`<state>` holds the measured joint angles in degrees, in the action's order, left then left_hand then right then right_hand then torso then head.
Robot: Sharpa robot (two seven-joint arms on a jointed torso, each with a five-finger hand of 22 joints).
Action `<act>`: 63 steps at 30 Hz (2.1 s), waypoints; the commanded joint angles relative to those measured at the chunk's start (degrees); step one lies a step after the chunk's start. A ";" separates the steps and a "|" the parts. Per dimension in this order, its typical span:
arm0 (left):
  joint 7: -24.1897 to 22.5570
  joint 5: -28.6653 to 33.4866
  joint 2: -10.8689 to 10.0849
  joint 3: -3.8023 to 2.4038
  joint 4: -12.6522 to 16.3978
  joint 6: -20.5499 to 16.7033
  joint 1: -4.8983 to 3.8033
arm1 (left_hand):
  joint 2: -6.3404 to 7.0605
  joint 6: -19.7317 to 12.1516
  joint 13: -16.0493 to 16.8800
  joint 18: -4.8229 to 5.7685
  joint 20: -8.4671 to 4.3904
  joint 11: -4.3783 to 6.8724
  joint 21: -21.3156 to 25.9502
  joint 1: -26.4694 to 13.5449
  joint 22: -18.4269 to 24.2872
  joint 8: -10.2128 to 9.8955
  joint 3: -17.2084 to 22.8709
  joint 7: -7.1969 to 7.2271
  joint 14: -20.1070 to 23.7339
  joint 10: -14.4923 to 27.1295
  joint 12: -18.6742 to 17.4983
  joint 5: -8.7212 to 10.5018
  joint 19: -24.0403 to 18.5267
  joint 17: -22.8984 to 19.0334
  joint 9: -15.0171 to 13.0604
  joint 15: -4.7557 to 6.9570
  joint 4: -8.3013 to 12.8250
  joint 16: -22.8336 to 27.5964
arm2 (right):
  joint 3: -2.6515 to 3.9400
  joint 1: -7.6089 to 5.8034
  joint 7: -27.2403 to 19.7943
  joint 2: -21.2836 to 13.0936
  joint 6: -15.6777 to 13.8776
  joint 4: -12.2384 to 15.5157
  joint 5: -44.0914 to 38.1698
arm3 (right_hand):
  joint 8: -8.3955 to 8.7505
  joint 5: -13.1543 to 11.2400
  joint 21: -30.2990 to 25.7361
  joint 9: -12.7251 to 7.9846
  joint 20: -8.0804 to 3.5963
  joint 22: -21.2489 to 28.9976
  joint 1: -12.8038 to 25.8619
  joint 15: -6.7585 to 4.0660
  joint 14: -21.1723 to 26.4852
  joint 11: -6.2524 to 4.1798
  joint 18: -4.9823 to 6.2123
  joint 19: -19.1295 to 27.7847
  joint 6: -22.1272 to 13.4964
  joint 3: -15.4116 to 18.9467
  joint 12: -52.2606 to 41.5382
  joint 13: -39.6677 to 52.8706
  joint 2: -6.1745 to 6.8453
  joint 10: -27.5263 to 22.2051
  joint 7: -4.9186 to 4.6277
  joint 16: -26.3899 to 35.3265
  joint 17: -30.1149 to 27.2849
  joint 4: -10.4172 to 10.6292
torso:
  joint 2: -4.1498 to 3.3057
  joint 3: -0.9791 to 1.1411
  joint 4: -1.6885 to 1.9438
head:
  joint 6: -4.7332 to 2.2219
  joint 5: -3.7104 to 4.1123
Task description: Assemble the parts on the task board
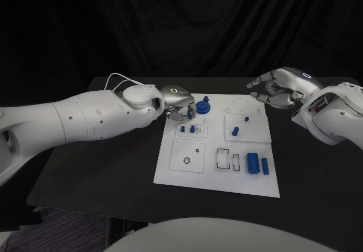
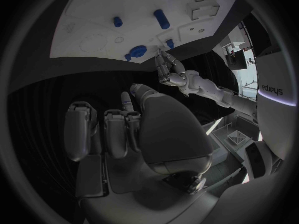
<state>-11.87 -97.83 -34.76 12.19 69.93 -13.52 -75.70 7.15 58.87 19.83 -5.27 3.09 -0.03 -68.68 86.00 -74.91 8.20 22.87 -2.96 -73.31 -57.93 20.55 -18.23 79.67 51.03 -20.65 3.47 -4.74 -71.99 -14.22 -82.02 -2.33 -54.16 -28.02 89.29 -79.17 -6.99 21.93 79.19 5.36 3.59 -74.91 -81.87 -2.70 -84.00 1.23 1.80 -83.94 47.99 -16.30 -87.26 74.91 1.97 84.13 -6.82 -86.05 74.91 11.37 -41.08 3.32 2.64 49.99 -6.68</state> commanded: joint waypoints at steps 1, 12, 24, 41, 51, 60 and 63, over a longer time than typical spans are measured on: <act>-0.47 -0.04 0.21 -0.04 -0.04 0.38 0.09 | 0.12 0.30 0.05 0.63 -0.09 0.05 0.01 -0.06 -9.01 -0.01 0.21 -0.03 0.20 -0.54 0.08 0.11 0.31 0.04 -0.06 -0.05 0.14 0.32 | 0.04 -0.01 0.77 -0.07 0.28 0.06 -0.11 | 0.22 0.28 -0.20 -0.05 -0.17 -11.42 0.67 -0.17 -4.65 -0.23 0.92 -1.15 0.44 -0.37 0.19 11.38 -0.04 2.34 -0.10 0.40 9.57 0.08 | 0.01 0.02 0.04 | 0.01 -0.04; -0.46 -0.04 0.40 -0.04 -0.09 0.86 0.20 | 0.10 0.30 0.06 0.62 -0.10 0.04 0.06 -0.05 -8.99 -0.03 0.23 -0.04 0.20 -0.61 0.07 0.09 0.28 0.00 -0.06 -0.05 0.17 0.35 | 0.04 -0.01 0.80 -0.01 0.38 0.04 -0.11 | 0.24 0.25 -0.29 -0.08 -0.18 -11.40 0.68 -0.18 -4.62 -0.24 0.93 -1.12 0.49 -0.49 0.25 11.32 -0.02 2.30 -0.09 0.49 9.45 0.02 | -0.03 -0.01 -0.05 | 0.01 -0.11; -0.59 -0.04 1.06 -0.04 -0.52 2.00 0.43 | 0.06 0.06 0.10 0.56 -0.10 -0.06 0.37 0.03 -8.91 -0.28 0.29 -0.08 0.28 -0.91 -0.01 -0.02 0.11 -0.31 0.00 -0.06 0.38 0.56 | 0.04 -0.01 0.83 0.11 0.60 -0.03 -0.11 | 0.24 0.25 -0.29 -0.08 -0.18 -11.40 0.68 -0.18 -4.62 -0.24 0.93 -1.12 0.49 -0.49 0.25 11.32 -0.02 2.30 -0.09 0.49 9.45 0.02 | 0.00 0.04 -0.01 | 0.01 -0.13; 0.04 -0.04 1.22 -0.04 -0.91 1.93 0.62 | 0.58 -5.80 -0.38 0.40 0.15 -0.96 1.50 -0.39 -8.63 -3.94 0.50 2.11 0.87 2.52 -2.81 4.03 -0.58 -1.75 1.42 -0.70 0.65 1.59 | 0.04 -0.01 1.03 0.11 0.96 0.00 -0.11 | 0.22 0.25 -0.33 -0.09 -0.19 -11.38 0.66 -0.19 -4.62 -0.24 0.94 -1.11 0.56 -0.59 0.26 11.31 -0.05 2.30 -0.09 0.52 9.42 -0.02 | -0.01 0.04 0.02 | 0.01 -0.18; -0.38 -0.04 0.24 -0.04 -0.46 -3.36 0.63 | 1.92 -16.92 -0.24 0.08 1.31 -3.17 3.67 -0.41 -8.18 -4.60 -1.17 7.10 2.50 12.52 -4.85 6.18 -1.72 -3.97 4.84 -2.24 -0.06 2.97 | 0.04 -0.01 1.06 -0.10 0.96 0.11 -0.11 | 0.21 0.24 -0.34 -0.09 -0.19 -11.38 0.63 -0.20 -4.62 -0.25 0.94 -1.11 0.61 -0.63 0.28 11.28 -0.03 2.28 -0.08 0.53 9.41 -0.07 | 0.00 0.02 0.03 | 0.01 -0.03; -2.61 -0.04 -3.52 -0.05 2.02 -17.52 0.61 | 1.60 -17.72 2.18 -0.20 1.60 -3.22 5.23 1.26 -7.84 -3.95 -4.02 7.88 1.69 17.38 -0.77 6.19 -2.41 -2.20 6.15 -2.42 -1.59 1.80 | 0.04 -0.09 1.08 -0.60 1.01 0.49 -0.11 | 0.22 0.24 -0.40 -0.10 -0.20 -11.36 0.59 -0.21 -4.63 -0.26 0.96 -1.08 0.64 -0.68 0.40 11.12 0.05 2.14 -0.06 0.51 9.44 -0.16 | -0.01 0.00 0.00 | 0.01 0.40; -2.56 -0.04 -5.29 -0.05 3.14 -21.87 0.56 | 1.77 -17.53 2.48 -0.31 1.56 -3.00 5.85 1.68 -7.69 -3.95 -4.31 8.44 0.85 18.15 0.10 6.22 -2.69 -0.65 6.34 -2.31 -1.95 0.72 | 0.05 -0.12 1.03 -0.63 0.86 0.57 -0.11 | 0.22 0.23 -0.35 -0.11 -0.21 -11.38 0.60 -0.21 -4.63 -0.27 0.94 -1.11 0.64 -0.68 0.50 11.00 0.10 2.03 -0.07 0.49 9.46 -0.18 | -0.03 -0.01 0.00 | 0.01 0.44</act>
<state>-12.91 -97.85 -39.67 12.19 72.49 -26.04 -75.15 9.02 41.08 22.26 -5.28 4.51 -3.06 -62.99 86.99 -74.91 3.99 18.75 5.21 -72.19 -40.08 20.45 -12.28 77.39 50.21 -14.36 1.12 -6.64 -71.11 -14.22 -82.03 -2.16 -54.72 -27.24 89.69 -79.17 -6.99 21.93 78.98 5.33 3.59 -74.91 -81.87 -2.70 -83.99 1.23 1.80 -83.94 48.20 -16.69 -87.03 74.92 1.97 84.13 -7.03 -85.66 74.91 11.29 -41.09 3.32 2.66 49.99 -6.26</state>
